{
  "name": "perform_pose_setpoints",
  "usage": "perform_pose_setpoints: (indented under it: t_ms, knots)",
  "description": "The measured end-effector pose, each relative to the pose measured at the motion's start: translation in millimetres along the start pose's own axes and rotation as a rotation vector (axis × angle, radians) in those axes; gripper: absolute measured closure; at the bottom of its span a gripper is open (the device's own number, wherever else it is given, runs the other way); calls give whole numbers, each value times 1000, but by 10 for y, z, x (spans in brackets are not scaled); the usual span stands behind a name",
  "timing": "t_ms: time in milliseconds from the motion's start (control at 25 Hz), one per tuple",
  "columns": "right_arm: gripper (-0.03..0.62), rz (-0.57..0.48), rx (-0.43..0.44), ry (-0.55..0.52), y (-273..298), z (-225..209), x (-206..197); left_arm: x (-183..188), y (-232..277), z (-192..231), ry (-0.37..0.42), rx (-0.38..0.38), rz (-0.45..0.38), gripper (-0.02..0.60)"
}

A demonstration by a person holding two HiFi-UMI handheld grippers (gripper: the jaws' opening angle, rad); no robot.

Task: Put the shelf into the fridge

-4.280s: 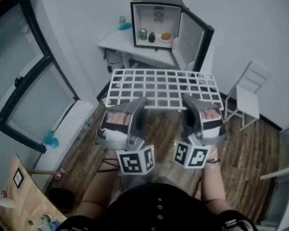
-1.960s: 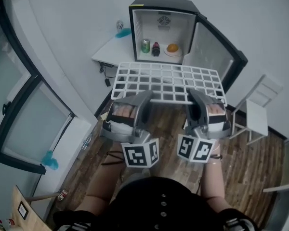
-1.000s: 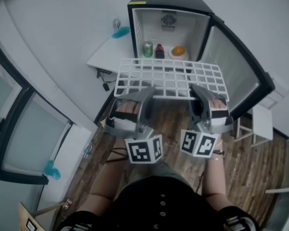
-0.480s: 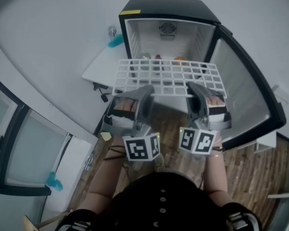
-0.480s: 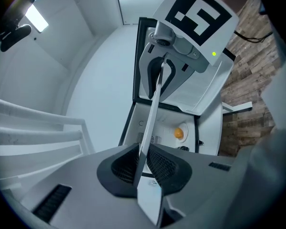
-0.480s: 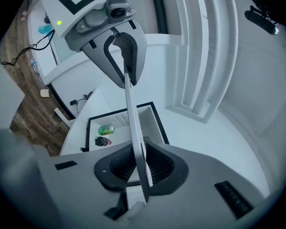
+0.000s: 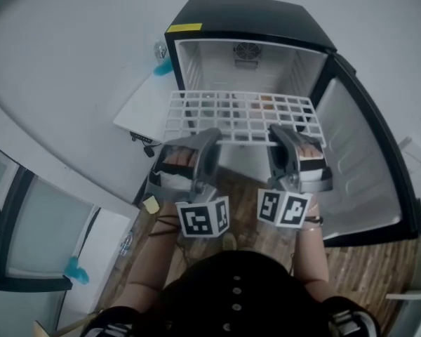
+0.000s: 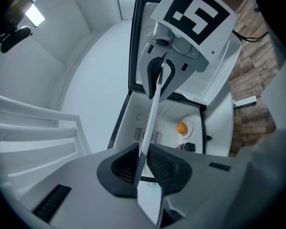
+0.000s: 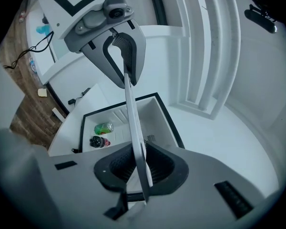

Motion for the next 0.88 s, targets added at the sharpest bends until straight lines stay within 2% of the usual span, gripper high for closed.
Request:
perform_pose_setpoints:
  t_ms: [440,880]
  knots:
    - [536,-24,-24,-25,-14,45,-59,24,-7,-114,-6,46,3,534]
    - [536,-15,-52,-46,0,70,-43,-17,10,-124,-9,61,-19,534]
Point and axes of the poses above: the fingertips, and each gripper's own axes: y forward along the fingers, z to its left, x out of its top, the point moved 10 cm from there along -y, backward along the fingers, and after that the axes turned 5 degrees about -z, right-handed, at the moved point
